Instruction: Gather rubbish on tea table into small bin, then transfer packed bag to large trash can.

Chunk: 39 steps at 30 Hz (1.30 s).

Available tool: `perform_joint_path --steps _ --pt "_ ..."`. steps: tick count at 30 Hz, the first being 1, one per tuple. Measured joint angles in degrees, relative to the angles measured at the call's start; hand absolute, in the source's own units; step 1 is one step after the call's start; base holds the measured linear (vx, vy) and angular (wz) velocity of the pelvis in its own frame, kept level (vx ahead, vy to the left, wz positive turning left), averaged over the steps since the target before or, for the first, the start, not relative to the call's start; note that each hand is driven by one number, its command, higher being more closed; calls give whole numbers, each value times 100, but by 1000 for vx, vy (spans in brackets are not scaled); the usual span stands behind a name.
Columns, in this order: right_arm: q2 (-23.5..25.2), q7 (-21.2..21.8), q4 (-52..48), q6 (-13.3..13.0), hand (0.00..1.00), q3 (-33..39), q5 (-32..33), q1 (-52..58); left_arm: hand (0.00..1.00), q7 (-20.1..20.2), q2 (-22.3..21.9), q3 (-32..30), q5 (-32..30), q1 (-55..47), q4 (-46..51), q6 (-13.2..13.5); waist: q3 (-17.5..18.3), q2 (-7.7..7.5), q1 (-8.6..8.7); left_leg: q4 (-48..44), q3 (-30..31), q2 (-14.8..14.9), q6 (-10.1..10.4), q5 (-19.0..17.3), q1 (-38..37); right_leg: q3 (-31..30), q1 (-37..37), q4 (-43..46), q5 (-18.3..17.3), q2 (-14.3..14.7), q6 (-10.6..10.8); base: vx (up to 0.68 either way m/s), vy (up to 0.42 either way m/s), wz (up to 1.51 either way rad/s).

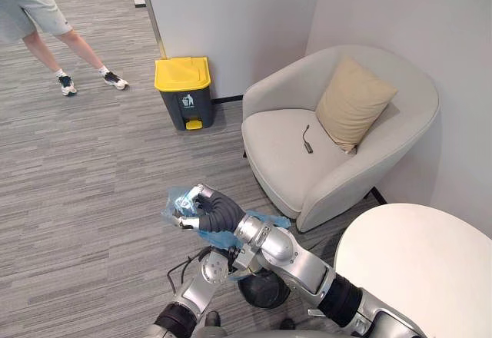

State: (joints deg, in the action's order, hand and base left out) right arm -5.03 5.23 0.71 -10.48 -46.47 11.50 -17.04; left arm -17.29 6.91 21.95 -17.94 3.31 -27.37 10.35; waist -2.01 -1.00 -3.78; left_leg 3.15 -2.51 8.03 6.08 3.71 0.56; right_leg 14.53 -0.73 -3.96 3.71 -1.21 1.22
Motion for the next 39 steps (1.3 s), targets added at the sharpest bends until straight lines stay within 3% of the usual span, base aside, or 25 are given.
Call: perform_joint_path --steps 11,19,26,29,39 --pt "-563 -131 -1 -94 0 681 -2175 981 100 -5 -2 -830 272 -329 -204 -18 0 0 25 64 -45 0 5 -6 -51 -33 32 74 -80 -11 22 0 0 -2" --pt "-804 -156 -187 -220 0 1128 -3024 1292 100 -8 11 -1213 496 -484 -273 -27 -7 8 134 63 -58 0 1 -40 -49 -40 42 82 -103 -13 27 0 0 0" --pt "-740 -413 -209 -283 0 2060 -3180 1822 100 5 14 -1588 559 -600 -490 -48 -19 27 165 72 -71 -7 -6 -62 -63 -41 41 86 -124 -11 26 0 0 0" --pt "-661 -579 -94 -287 0 2635 -2915 2062 100 101 18 -1768 632 -738 -606 -48 -26 38 231 90 -71 -12 -6 -64 -92 -35 7 59 -124 -11 26 0 0 0" --pt "-376 -785 1737 -226 0 3929 -2207 2434 100 477 16 -2049 987 -1098 -1167 -57 -53 90 302 179 -87 -12 -3 -66 -100 -29 -15 -82 -117 7 26 0 0 0"
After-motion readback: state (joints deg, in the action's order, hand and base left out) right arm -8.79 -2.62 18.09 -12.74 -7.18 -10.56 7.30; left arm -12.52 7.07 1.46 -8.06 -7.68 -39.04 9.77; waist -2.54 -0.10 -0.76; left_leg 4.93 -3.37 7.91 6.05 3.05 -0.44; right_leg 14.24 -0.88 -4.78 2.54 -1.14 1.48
